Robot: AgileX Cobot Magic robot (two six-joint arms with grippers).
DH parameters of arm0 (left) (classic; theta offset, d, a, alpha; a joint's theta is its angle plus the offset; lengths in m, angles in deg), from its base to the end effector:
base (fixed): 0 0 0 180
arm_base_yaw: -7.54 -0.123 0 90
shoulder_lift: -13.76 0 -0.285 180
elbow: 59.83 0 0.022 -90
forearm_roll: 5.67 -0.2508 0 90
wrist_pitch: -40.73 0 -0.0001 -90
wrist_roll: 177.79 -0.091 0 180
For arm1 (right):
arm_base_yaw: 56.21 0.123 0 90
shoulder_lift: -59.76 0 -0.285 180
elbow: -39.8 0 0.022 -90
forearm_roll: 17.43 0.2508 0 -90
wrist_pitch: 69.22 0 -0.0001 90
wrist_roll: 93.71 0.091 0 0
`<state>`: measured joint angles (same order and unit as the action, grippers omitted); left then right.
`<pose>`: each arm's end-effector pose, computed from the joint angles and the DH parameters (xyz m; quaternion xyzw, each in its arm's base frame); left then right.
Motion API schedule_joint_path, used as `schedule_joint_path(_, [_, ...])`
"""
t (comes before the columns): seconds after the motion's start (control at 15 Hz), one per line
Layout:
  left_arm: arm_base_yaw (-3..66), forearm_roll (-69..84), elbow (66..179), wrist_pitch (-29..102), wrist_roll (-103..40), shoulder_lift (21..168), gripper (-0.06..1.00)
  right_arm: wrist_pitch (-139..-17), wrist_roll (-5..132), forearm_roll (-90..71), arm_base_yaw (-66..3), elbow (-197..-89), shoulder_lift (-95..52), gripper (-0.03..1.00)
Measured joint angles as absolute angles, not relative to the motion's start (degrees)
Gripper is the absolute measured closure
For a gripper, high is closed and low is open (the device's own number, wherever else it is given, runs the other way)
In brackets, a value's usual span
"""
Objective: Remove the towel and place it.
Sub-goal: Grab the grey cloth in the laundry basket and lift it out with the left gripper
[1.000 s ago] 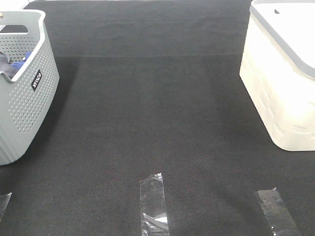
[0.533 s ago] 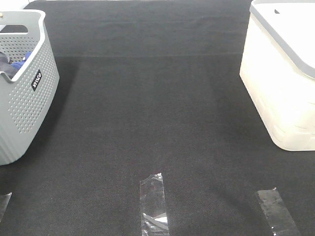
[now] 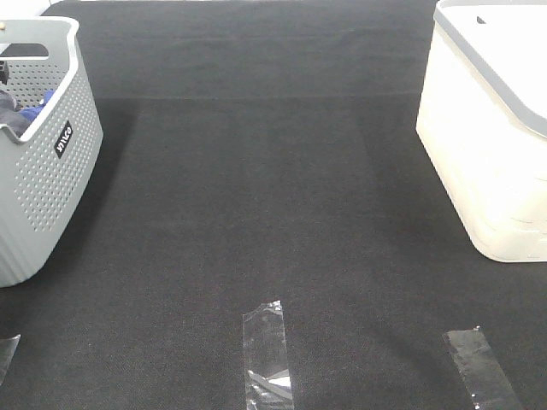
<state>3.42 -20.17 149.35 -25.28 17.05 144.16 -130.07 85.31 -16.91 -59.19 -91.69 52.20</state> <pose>0.4529 0.0535 0.2266 -0.1247 0.9787 0.1095 0.1211 -0.0056 0.0010 0.2775 0.0147 0.8521 -0.0135 0.5229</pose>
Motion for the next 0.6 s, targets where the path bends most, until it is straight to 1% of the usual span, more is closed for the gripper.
schedule_joint_path(0.27, [3.42, -20.06, 149.35, -26.37, 13.95, 144.16, 0.9, -130.07, 85.31, -16.91, -59.19, -91.69, 52.2, 0.4])
schedule_joint_path(0.33, [3.42, -20.0, 149.35, -26.71, 12.92, 144.16, 0.93, -130.07, 85.31, -16.91, -59.19, -91.69, 52.2, 0.4])
schedule_joint_path(0.6, [3.42, -18.05, 152.15, -27.23, 12.46, 141.87, 0.94, -130.07, 85.31, -16.91, -59.19, -91.69, 52.2, 0.4])
